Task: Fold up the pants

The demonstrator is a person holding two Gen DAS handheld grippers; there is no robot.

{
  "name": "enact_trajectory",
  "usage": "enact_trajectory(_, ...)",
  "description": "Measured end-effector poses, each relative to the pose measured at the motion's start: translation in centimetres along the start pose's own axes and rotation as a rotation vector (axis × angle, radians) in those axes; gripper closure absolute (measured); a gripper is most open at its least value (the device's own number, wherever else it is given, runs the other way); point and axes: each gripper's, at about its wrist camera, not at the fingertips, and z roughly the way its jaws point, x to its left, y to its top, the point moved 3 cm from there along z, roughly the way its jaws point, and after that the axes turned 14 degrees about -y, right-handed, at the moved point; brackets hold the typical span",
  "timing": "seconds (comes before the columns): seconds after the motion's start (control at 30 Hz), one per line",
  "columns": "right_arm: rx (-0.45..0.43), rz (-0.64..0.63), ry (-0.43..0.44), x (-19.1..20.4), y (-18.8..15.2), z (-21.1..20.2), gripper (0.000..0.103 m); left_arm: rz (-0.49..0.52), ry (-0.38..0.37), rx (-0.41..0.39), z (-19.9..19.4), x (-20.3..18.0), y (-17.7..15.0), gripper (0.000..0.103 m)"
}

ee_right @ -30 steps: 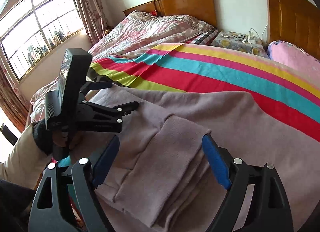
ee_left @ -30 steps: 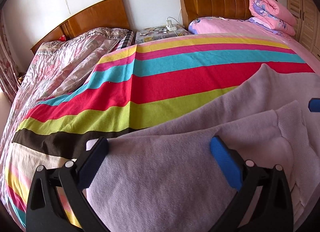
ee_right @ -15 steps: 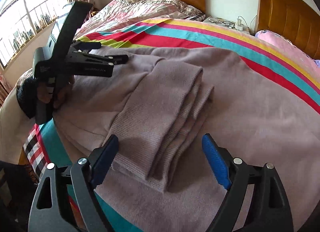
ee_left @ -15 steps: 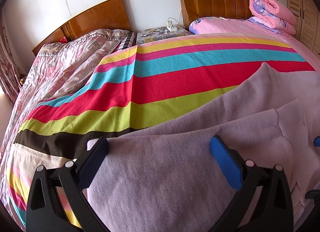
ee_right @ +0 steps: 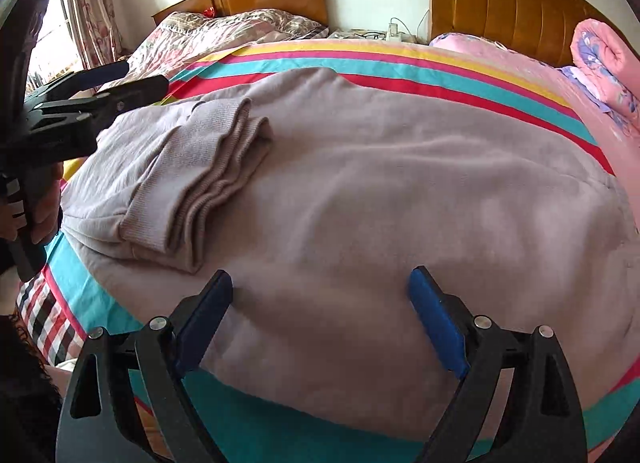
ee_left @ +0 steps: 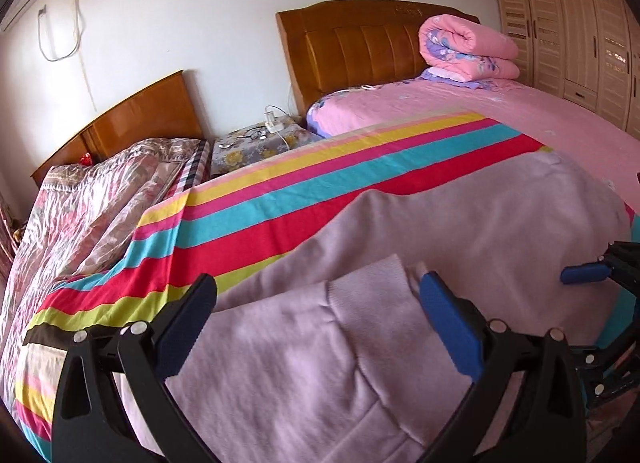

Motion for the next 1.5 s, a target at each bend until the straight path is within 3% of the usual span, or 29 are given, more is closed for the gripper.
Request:
enact_trajectory(0.1, -0.005, 0.027, -0.013, -1.8, -1.4, -1.0, 0.016, 0.053, -0.028, 0.098, 3.1, -2.5, -1.4, 0.001)
enact_trajectory(0.2, -0.027, 0.178, -0.022, -6.1, -3.2, -3.4, 0.016, 0.078, -0.029, 0.185, 5.6, -3.6, -2.7, 0.001)
enact_trajectory(0.33, -0.066, 0.501, -0.01, -14.3, -6.9, -6.4, 0.016, 0.074, -0.036, 0.168, 5.6, -3.9, -2.5, 0.001)
enact_trajectory(0.43, -0.01, 0.694, 0.007, -19.1, -9.4, -5.6, 0.017, 0.053, -0.025, 0.144, 5.8, -3.7, -1.9, 0.001)
enact_trajectory(0.53, 0.037, 0.748, 0.043, -20.7, -9.5, -4.0, 0.023, 0.042, -0.016, 0.183, 6.9, -3.3, -2.3, 0.001)
enact_trajectory(0.73, 0.095, 0.728, 0.078, -20.6, -6.9, -2.4, 0.024, 0.014, -0.042, 0.194, 7.4, -2.8, -2.6, 0.001)
enact_trajectory(0.8, 0.092, 0.796, 0.088, -21.3, -7.0, -2.2, 0.024, 0.008, -0.052, 0.195, 7.4, -2.7, -2.8, 0.001)
enact_trajectory(0.9, 0.069, 0.938, 0.137, -22.4, -8.3, -2.2, 0.033, -0.01, -0.076, 0.202, 7.6, -2.2, -2.8, 0.001)
enact_trajectory(1.07, 0.135, 0.844, 0.16, -20.2, -7.6, -2.3, 0.033, -0.036, -0.1, 0.211, 8.1, -1.8, -2.8, 0.001)
enact_trajectory(1.13, 0.141, 0.815, 0.129, -19.5, -6.9, -2.2, 0.035, -0.042, -0.103, 0.21, 8.1, -1.8, -2.8, 0.001)
enact_trajectory(1.17, 0.139, 0.821, 0.115, -19.5, -6.7, -2.0, 0.041, -0.042, -0.104, 0.208, 8.1, -1.7, -2.8, 0.001)
enact_trajectory(1.23, 0.136, 0.841, 0.063, -19.9, -6.8, -1.5, 0.073, -0.042, -0.106, 0.202, 8.0, -1.8, -2.9, 0.001)
enact_trajectory(1.4, -0.016, 0.89, 0.03, -19.6, -6.8, -2.9, 0.083, -0.061, -0.133, 0.176, 7.3, -1.4, -2.8, 0.001)
enact_trajectory(1.5, -0.167, 0.703, -0.064, -16.9, -2.1, -6.3, 0.083, -0.119, -0.128, 0.102, 4.8, 0.2, -2.0, 0.001)
